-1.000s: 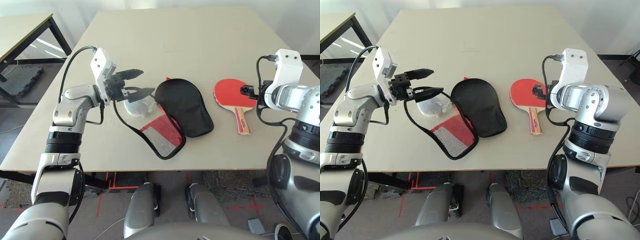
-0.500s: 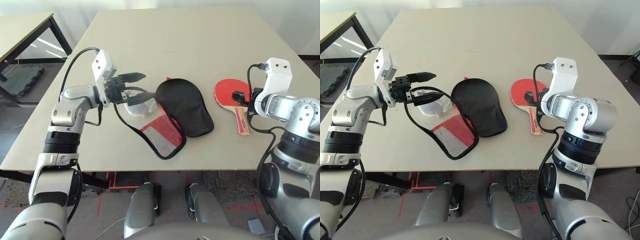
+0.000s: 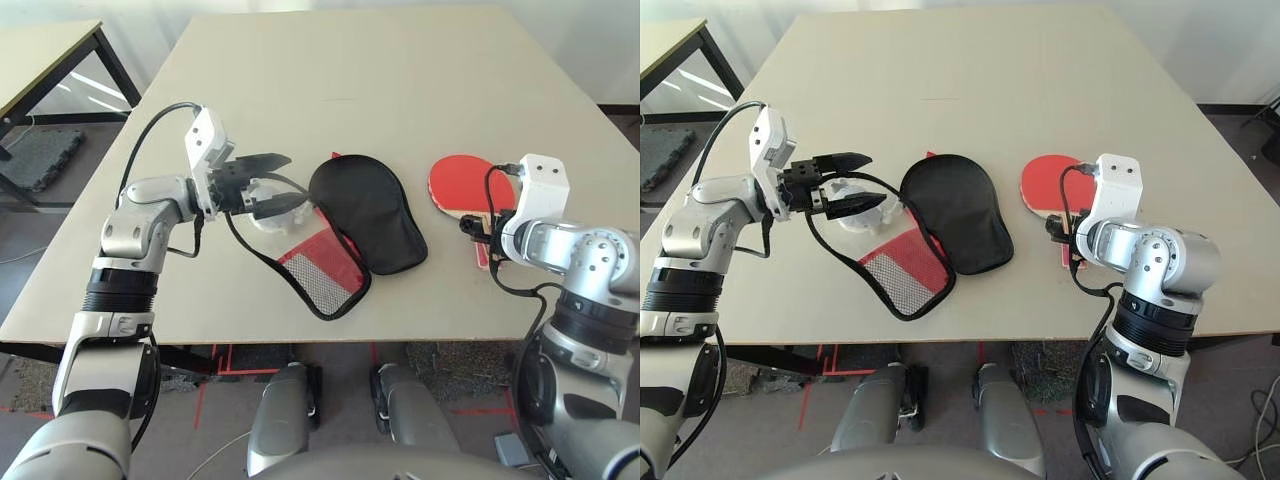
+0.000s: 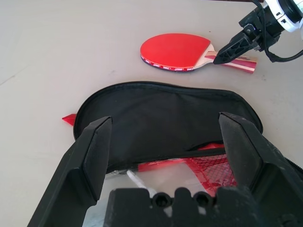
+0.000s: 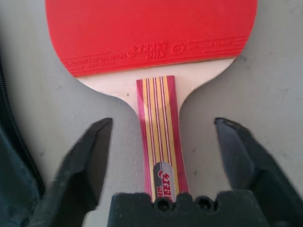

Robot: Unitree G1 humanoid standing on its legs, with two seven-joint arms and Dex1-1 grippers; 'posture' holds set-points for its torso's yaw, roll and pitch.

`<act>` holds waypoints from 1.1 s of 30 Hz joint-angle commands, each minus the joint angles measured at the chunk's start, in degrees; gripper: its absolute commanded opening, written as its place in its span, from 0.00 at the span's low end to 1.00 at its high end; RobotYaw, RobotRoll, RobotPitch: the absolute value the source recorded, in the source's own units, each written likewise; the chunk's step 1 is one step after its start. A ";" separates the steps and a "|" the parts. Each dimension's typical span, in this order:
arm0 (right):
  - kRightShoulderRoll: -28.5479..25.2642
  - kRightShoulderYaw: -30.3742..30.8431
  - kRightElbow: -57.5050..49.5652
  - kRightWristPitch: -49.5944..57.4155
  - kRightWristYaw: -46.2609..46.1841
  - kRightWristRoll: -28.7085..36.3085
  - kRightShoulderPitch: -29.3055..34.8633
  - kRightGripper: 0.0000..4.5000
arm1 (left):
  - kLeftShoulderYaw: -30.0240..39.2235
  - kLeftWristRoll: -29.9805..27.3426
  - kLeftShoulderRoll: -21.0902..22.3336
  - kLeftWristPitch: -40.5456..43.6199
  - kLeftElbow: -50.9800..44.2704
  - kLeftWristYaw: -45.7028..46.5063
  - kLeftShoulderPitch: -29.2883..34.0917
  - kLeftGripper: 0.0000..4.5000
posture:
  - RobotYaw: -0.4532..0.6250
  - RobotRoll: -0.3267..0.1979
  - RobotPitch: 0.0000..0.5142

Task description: Store the ping-pong paddle in its case and zip it.

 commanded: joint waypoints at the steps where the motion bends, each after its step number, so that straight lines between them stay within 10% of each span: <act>1: 0.74 -0.42 -0.30 0.70 -0.39 0.44 1.42 0.60 | -0.94 0.24 0.14 -0.07 -0.13 -0.88 -0.63 1.00 | 0.44 0.62 0.27; 6: 0.95 -0.58 -0.74 0.70 -0.44 0.82 2.00 0.24 | -0.88 -0.19 -0.09 0.12 -0.73 -0.48 -0.34 1.00 | 0.44 0.62 0.27; 33: 0.66 5.12 -6.06 0.70 3.24 4.12 -4.54 0.24 | -0.47 -0.08 -0.42 -0.18 -0.59 -0.02 0.79 1.00 | 0.42 0.62 0.25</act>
